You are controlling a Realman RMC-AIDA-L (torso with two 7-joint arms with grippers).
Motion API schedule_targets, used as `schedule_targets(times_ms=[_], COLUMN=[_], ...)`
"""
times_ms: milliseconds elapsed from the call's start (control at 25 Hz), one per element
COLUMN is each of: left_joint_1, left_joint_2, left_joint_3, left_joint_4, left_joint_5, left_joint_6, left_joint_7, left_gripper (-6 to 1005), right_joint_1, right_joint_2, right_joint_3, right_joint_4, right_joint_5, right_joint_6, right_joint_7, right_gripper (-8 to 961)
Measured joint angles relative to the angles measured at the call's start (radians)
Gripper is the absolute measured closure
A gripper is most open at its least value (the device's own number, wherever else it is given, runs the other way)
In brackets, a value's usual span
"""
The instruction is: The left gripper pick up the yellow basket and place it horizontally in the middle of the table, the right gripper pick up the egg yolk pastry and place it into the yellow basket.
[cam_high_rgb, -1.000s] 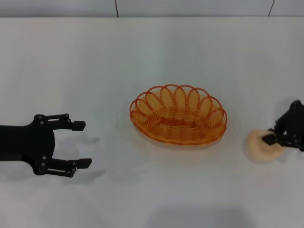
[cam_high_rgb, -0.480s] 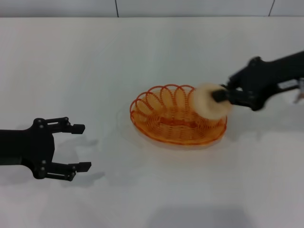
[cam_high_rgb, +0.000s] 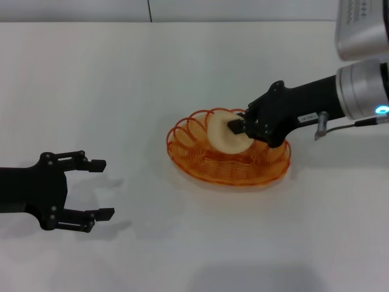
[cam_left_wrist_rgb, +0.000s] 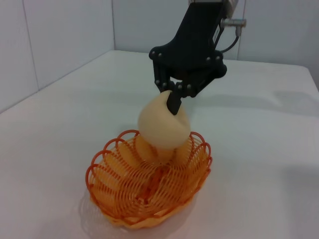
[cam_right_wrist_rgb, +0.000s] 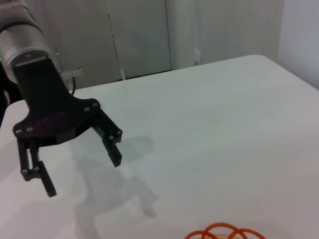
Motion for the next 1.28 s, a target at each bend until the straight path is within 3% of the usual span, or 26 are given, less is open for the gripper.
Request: schedule_targets(times_ms=[520,640,840,1080,1280], left_joint_1=[-0.007,-0.006,-0.002,-0.002,-0.011], left_joint_2=[0.000,0.000,0.004,0.008,0.011], left_joint_3=[0.000,0.000,0.000,-0.001,-0.025], left_joint_4=[0.002,0.002,0.002,0.002,0.002], left_joint_5=[-0.004,-0.005,-0.005,-0.005,0.000], left_joint_6=[0.001,0.000,0.000,-0.004,-0.009], left_joint_7=[-0.002,-0.002,-0.002,0.000,-0.006], left_gripper=[129,129,129,129,130], right_joint_1=[-0.028,-0.037,-0.074,-0.108,-0.132], right_joint_2=[0.002,-0.003,-0.006,-0.007,-0.009], right_joint_3=[-0.037,-0.023,0.077,0.205,0.238], right_joint_4=[0.018,0.018,0.018,0.057,0.099], right_joint_5=[0.006,0.007,0.007,0.016,0.014], right_joint_6=[0.050,0.035,-0.052,-0.185,-0.219], right_joint_7=[-0.036,-0.040,-0.094,-0.192,-0.269], right_gripper=[836,616,381,201,202])
